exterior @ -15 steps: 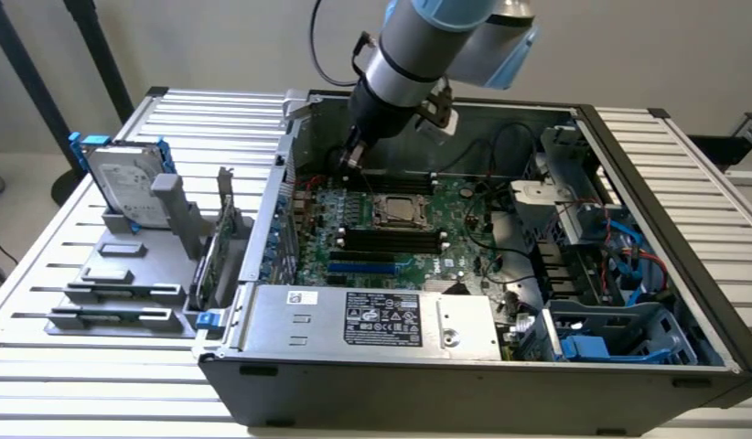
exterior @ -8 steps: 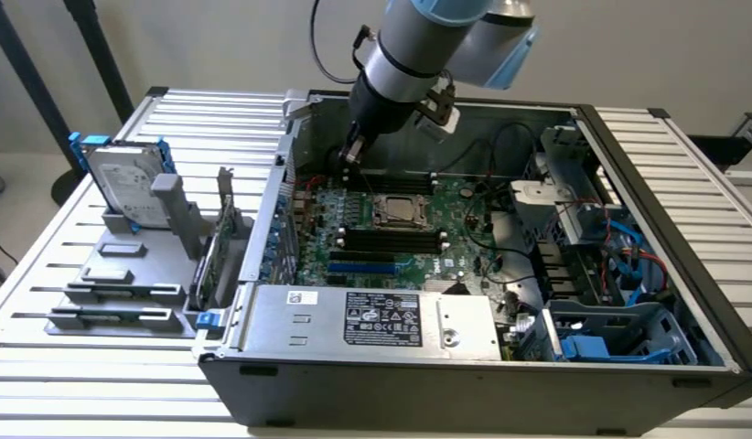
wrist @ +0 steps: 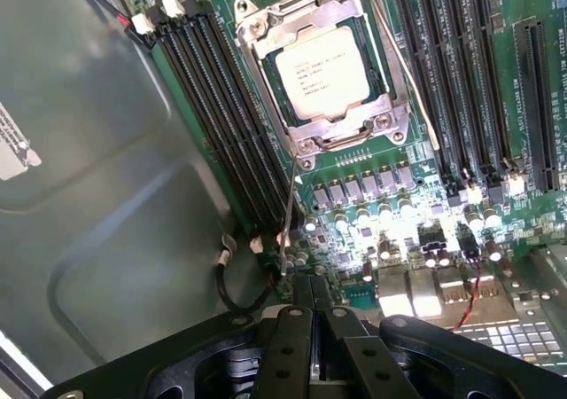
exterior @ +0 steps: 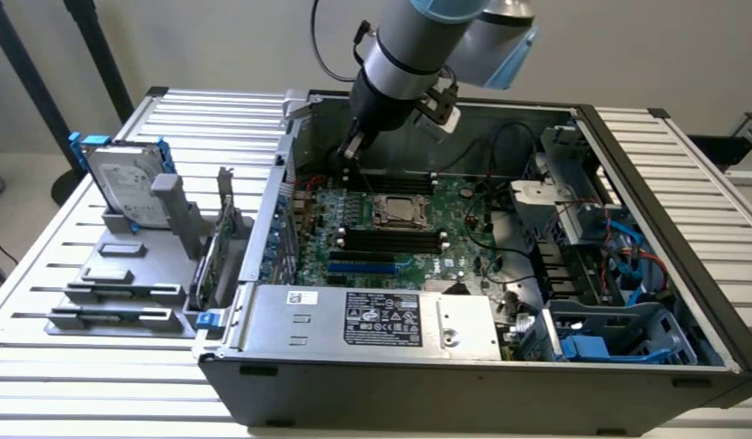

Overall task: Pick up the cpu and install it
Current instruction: 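Install the first cpu locking lever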

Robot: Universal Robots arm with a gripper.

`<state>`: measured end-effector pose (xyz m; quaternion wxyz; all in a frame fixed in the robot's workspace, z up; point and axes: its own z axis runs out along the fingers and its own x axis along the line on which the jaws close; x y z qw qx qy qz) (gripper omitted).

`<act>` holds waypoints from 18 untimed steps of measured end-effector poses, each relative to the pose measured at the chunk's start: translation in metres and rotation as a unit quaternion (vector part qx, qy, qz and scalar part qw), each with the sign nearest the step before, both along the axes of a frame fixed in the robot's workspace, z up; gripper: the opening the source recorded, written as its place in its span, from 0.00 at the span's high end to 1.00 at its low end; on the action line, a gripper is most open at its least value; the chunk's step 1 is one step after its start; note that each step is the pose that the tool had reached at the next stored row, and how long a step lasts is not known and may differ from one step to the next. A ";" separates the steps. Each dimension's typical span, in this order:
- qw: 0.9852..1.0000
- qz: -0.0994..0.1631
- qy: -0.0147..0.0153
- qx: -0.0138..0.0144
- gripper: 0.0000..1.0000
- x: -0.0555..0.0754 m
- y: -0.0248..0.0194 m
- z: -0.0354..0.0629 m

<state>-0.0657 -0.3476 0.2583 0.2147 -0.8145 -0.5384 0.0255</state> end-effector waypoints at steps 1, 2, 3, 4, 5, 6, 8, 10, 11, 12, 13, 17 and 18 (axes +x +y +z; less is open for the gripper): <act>1.000 -0.004 0.000 0.000 0.89 0.000 0.0000 0.0002; 1.000 -0.006 0.000 0.000 0.89 0.000 0.0000 0.0003; 1.000 -0.008 0.000 -0.001 0.89 -0.001 0.0001 0.0003; 1.000 -0.009 0.000 -0.001 0.89 -0.002 0.0000 0.0002; 1.000 -0.010 0.000 -0.002 0.89 -0.003 0.0000 0.0002; 1.000 -0.010 0.000 -0.003 0.89 -0.004 -0.0001 0.0002; 1.000 -0.012 -0.001 -0.005 0.89 -0.007 -0.0001 0.0004; 1.000 -0.016 -0.002 -0.007 0.89 -0.009 -0.0001 0.0003; 1.000 -0.020 -0.002 -0.008 0.89 -0.010 -0.0001 0.0000; 1.000 -0.024 -0.003 -0.008 0.89 -0.010 -0.0002 -0.0003; 1.000 -0.029 -0.004 -0.008 0.89 -0.010 -0.0002 -0.0007; 0.998 -0.056 -0.005 -0.009 0.89 -0.010 0.0000 -0.0039; 0.998 -0.063 -0.005 -0.009 0.89 -0.010 -0.0001 -0.0048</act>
